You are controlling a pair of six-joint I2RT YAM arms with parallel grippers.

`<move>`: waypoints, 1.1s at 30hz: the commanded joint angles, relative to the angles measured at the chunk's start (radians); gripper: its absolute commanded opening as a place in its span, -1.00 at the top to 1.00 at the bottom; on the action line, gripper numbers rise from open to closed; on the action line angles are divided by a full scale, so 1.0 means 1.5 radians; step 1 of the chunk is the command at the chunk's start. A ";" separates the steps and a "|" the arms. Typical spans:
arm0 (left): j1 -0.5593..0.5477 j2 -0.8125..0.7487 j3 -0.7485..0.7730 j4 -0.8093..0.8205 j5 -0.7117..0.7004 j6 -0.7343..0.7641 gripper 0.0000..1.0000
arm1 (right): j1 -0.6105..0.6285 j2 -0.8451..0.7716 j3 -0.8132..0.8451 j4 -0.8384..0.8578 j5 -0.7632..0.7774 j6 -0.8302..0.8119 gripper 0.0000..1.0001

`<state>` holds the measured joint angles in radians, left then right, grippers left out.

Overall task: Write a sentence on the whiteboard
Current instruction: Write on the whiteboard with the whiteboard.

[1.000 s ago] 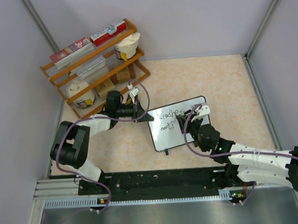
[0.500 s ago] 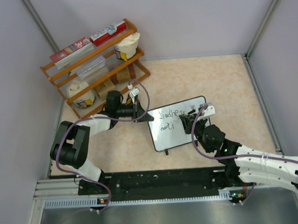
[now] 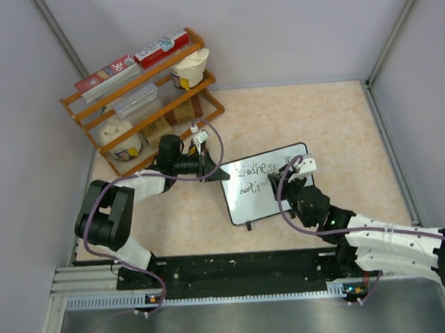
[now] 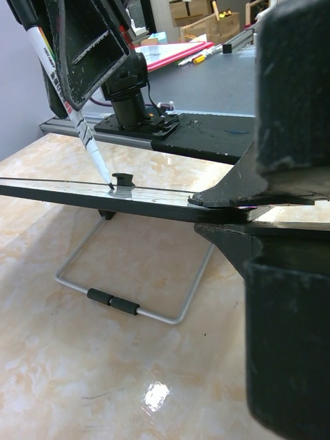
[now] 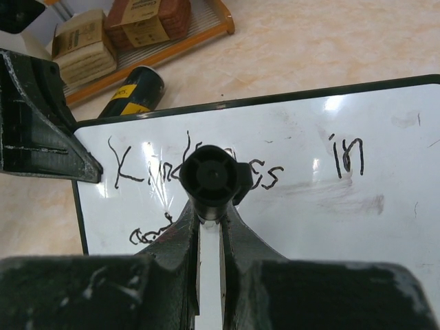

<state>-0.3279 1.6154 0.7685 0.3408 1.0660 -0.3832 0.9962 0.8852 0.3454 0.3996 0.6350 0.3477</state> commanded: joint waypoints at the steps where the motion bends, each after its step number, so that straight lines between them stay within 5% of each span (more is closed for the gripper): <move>1: -0.007 0.023 -0.017 -0.044 -0.066 0.092 1.00 | -0.009 0.018 0.008 -0.005 0.004 0.011 1.00; 33: -0.007 0.021 -0.018 -0.042 -0.066 0.091 1.00 | -0.009 -0.038 -0.003 -0.099 0.031 0.029 1.00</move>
<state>-0.3279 1.6154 0.7685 0.3408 1.0664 -0.3832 0.9962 0.8345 0.3401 0.2825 0.6193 0.4198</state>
